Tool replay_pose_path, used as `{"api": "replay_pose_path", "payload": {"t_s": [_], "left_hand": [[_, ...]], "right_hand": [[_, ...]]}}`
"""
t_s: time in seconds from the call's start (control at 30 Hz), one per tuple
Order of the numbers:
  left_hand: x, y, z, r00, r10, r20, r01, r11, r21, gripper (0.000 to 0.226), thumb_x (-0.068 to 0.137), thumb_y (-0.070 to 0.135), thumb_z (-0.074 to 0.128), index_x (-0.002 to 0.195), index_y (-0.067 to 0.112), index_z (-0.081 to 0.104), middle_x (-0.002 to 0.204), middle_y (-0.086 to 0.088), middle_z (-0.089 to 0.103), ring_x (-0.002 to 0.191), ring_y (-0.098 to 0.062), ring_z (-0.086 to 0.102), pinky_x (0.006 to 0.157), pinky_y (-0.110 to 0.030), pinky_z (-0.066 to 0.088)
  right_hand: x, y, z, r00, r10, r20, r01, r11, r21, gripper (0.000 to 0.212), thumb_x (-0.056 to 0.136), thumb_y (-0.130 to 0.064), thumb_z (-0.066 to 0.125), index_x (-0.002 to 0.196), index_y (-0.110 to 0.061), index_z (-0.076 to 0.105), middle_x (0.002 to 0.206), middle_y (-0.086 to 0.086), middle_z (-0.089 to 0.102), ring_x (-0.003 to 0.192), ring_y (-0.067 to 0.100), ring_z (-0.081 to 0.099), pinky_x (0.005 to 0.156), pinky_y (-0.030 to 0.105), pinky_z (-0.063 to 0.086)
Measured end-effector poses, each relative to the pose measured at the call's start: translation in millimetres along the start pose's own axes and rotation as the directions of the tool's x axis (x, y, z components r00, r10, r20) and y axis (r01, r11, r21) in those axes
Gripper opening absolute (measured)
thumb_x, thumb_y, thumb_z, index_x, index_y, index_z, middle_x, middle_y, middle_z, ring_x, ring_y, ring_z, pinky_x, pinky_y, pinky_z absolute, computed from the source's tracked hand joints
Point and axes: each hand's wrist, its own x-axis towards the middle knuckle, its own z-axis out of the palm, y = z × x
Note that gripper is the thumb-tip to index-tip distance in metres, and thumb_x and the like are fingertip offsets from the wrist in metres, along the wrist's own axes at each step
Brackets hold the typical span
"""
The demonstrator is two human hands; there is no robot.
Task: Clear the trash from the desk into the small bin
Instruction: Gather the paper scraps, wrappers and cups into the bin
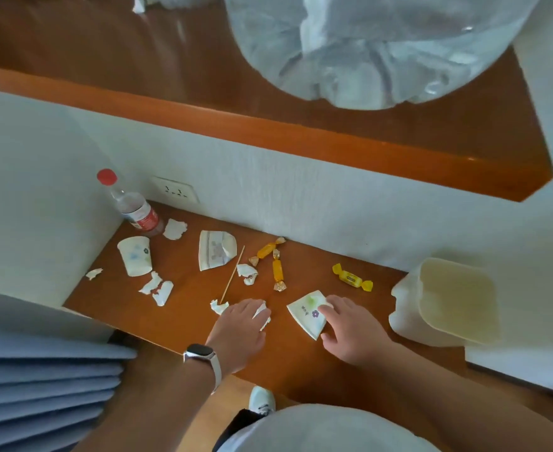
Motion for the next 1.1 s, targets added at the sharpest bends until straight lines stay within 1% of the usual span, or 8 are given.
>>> {"api": "replay_pose_path", "payload": {"t_s": [0.17,0.37,0.5,0.67,0.73,0.83,1.0,1.1], "left_hand": [[2.6,-27.5,22.8,0.996,0.085,0.027,-0.083,0.995,-0.057,0.046,0.095,0.031,0.058,0.139,0.024,0.049,0.149,-0.004,0.045,0.133,-0.024,0.046,0.102,-0.035,0.044],[11.2,-43.5,35.9,0.983,0.183,0.031,-0.181,0.982,-0.058,0.043,0.097,0.021,0.057,0.139,0.020,0.049,0.150,-0.006,0.045,0.135,-0.027,0.042,0.106,-0.037,0.039],[16.9,-49.9,44.3,0.966,0.258,0.015,-0.257,0.964,-0.062,0.033,0.092,0.016,0.063,0.125,0.019,0.060,0.132,-0.006,0.059,0.121,-0.025,0.052,0.098,-0.036,0.044],[25.2,-56.8,47.4,0.951,0.308,-0.010,-0.308,0.947,-0.092,0.023,0.091,0.016,0.063,0.114,0.020,0.064,0.114,-0.002,0.065,0.103,-0.020,0.056,0.086,-0.030,0.046],[29.9,-58.5,44.5,0.947,0.320,-0.036,-0.322,0.939,-0.121,0.020,0.090,0.017,0.064,0.110,0.021,0.066,0.107,0.001,0.066,0.095,-0.017,0.057,0.081,-0.025,0.042],[37.6,-60.5,37.9,0.938,0.334,-0.088,-0.344,0.926,-0.154,0.013,0.088,0.016,0.066,0.100,0.021,0.069,0.094,0.002,0.067,0.084,-0.016,0.057,0.072,-0.023,0.035],[43.9,-59.7,28.7,0.925,0.343,-0.160,-0.369,0.913,-0.173,0.010,0.083,0.013,0.069,0.092,0.018,0.070,0.085,0.001,0.067,0.075,-0.019,0.058,0.063,-0.031,0.046],[44.2,-55.5,20.1,0.915,0.357,-0.189,-0.388,0.906,-0.168,0.008,0.089,0.017,0.063,0.094,0.018,0.070,0.086,0.001,0.065,0.077,-0.019,0.057,0.064,-0.033,0.048]], "right_hand": [[23.2,-12.6,11.8,0.987,0.159,0.003,-0.159,0.987,0.013,0.063,0.080,-0.054,0.059,0.134,-0.023,0.043,0.144,0.001,0.039,0.128,0.018,0.041,0.091,0.029,0.049],[38.1,-29.8,20.0,0.966,0.259,0.027,-0.259,0.966,0.000,0.070,0.079,-0.057,0.057,0.139,-0.025,0.037,0.153,0.005,0.026,0.135,0.023,0.032,0.100,0.035,0.041],[40.7,-34.9,22.0,0.939,0.337,0.065,-0.339,0.941,0.008,0.071,0.084,-0.052,0.060,0.144,-0.027,0.032,0.158,0.005,0.015,0.141,0.024,0.025,0.108,0.038,0.034],[44.5,-37.1,23.4,0.930,0.356,0.089,-0.362,0.930,0.065,0.062,0.088,-0.044,0.056,0.143,-0.025,0.036,0.157,0.006,0.019,0.140,0.025,0.027,0.110,0.039,0.033],[47.8,-34.6,24.1,0.940,0.338,0.056,-0.340,0.940,0.041,0.055,0.088,-0.042,0.055,0.138,-0.024,0.043,0.152,0.004,0.028,0.135,0.023,0.035,0.106,0.037,0.039],[52.3,-29.8,24.1,0.954,0.299,0.017,-0.299,0.954,0.006,0.045,0.086,-0.039,0.056,0.128,-0.021,0.053,0.134,0.002,0.048,0.119,0.020,0.047,0.092,0.034,0.046],[44.3,-28.9,27.0,0.951,0.304,-0.059,-0.304,0.953,0.012,0.033,0.077,-0.031,0.064,0.106,-0.016,0.064,0.105,0.004,0.061,0.095,0.026,0.059,0.066,0.036,0.051],[32.8,-31.4,24.3,0.950,0.296,-0.103,-0.294,0.955,0.030,0.033,0.078,-0.032,0.064,0.107,-0.017,0.065,0.106,0.002,0.061,0.094,0.023,0.058,0.067,0.034,0.052]]}}
